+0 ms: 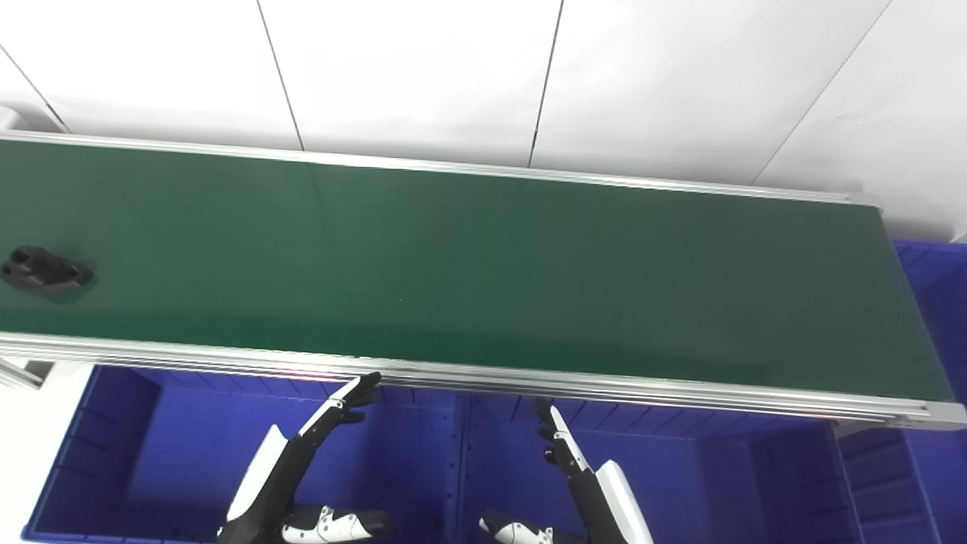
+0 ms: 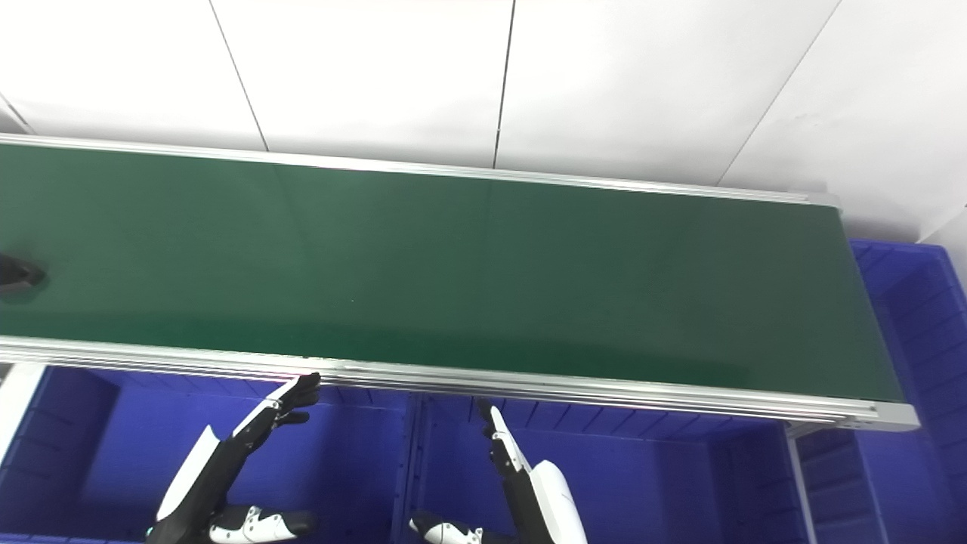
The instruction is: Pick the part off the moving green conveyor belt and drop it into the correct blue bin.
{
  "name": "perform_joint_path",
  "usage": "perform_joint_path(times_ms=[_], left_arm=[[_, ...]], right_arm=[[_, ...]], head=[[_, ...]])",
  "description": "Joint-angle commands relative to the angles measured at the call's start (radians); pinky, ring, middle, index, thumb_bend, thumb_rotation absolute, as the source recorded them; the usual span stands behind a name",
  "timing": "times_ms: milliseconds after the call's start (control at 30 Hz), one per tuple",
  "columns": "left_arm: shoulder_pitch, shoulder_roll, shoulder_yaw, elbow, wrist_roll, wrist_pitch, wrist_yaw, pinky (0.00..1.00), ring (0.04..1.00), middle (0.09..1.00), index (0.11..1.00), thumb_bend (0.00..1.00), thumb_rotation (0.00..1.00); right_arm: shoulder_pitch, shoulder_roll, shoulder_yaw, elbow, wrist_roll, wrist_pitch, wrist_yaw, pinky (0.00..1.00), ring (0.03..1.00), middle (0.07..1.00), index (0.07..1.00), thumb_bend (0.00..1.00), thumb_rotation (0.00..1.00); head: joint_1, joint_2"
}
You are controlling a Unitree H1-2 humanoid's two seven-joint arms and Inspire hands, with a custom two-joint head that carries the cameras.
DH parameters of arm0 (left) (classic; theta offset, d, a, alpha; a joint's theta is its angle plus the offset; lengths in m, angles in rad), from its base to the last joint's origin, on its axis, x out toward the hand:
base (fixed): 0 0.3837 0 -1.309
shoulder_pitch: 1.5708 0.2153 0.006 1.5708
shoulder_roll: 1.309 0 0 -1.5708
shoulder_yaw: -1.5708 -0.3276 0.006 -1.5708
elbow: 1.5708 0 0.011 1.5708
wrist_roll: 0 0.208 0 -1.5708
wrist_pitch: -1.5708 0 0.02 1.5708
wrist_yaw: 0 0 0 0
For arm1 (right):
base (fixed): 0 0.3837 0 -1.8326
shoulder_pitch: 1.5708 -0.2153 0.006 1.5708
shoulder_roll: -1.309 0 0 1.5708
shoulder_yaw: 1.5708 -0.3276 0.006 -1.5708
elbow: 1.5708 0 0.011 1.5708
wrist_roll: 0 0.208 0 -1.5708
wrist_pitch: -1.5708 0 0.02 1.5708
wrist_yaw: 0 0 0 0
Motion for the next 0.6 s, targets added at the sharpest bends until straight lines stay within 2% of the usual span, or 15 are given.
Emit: perform_joint_path(times_ms=[0,333,567], left_arm=[[0.002,0.015,0.004,-0.013,0.008,-0.031,0.013,0.77,0.853,0.895,0.899,0.83,0.66],[0.001,0.010,0.008,-0.008,0.023,-0.031,0.008,0.73,0.832,0.886,0.896,0.83,0.66],[0.000,0.005,0.009,-0.004,0.029,-0.031,0.013,0.71,0.817,0.874,0.885,0.84,0.66]], right_arm=[[0.002,0.047,0.036,-0.023,-0.007,-0.004,-0.004,0.85,0.926,0.969,1.000,0.78,0.55],[-0.005,0.048,0.030,0.003,0.004,-0.058,-0.057,0.84,0.909,0.955,1.000,0.79,0.55],[-0.011,0.046,0.035,0.014,0.007,-0.066,-0.088,0.84,0.906,0.952,1.000,0.83,0.55]], head=[[-0.002,0.000],[0.001,-0.001],[0.002,-0.001]])
